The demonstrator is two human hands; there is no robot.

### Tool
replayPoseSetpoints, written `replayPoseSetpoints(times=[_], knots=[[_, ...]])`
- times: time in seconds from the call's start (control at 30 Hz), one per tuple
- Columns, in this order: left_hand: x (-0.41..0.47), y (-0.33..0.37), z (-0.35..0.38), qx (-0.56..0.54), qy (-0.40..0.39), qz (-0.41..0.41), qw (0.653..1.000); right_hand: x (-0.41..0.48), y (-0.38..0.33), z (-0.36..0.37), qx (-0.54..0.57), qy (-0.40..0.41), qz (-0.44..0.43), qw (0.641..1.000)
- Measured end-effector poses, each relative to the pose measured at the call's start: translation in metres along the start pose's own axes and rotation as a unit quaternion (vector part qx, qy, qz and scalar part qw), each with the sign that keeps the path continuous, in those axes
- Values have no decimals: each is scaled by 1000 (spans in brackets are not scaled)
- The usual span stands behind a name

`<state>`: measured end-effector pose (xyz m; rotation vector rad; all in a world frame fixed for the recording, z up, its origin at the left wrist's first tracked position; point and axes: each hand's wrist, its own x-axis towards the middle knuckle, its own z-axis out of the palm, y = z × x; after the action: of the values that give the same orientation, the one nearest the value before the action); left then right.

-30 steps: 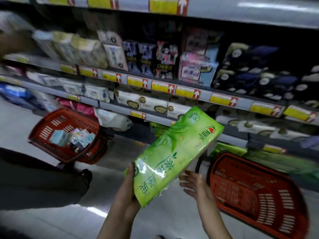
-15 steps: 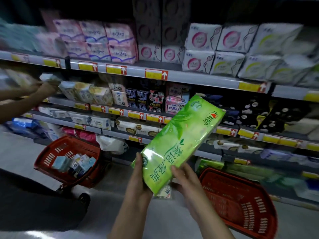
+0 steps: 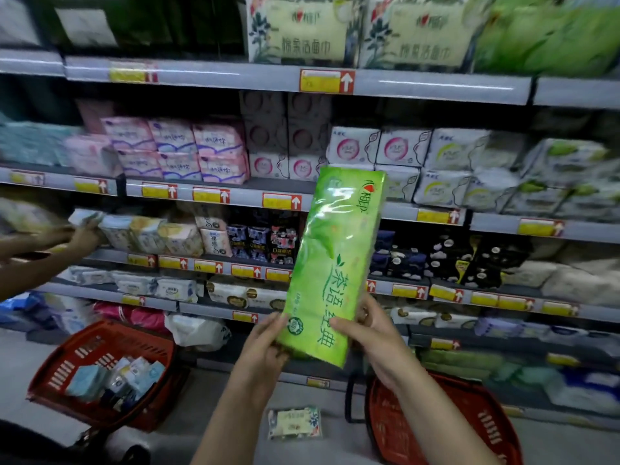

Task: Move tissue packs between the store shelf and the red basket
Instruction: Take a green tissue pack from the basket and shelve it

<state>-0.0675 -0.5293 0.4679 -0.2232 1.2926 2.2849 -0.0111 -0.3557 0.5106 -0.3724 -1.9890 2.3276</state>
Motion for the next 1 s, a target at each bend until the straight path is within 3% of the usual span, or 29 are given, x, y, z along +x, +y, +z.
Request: replayPoseSetpoints(times=[0.1, 0.3, 0.63, 0.8, 0.9, 1.0], knots=[[7, 14, -4, -29, -20, 20, 999, 0, -27, -19, -62, -57, -15, 996], [16, 71, 26, -31, -187, 99, 977, 13, -86, -45, -136, -162, -11, 977], [4, 94, 47, -89, -159, 78, 980, 28, -171, -70, -353, -265, -12, 897], [1, 92, 53, -118, -126, 98, 980, 29, -189, -64, -422, -236, -12, 875], [0, 96, 58, -141, -121, 99, 978, 22, -200, -64, -469, -166, -28, 867], [-3, 99, 66, -145, -124, 99, 977, 7, -204, -74, -452, -77, -82, 885]])
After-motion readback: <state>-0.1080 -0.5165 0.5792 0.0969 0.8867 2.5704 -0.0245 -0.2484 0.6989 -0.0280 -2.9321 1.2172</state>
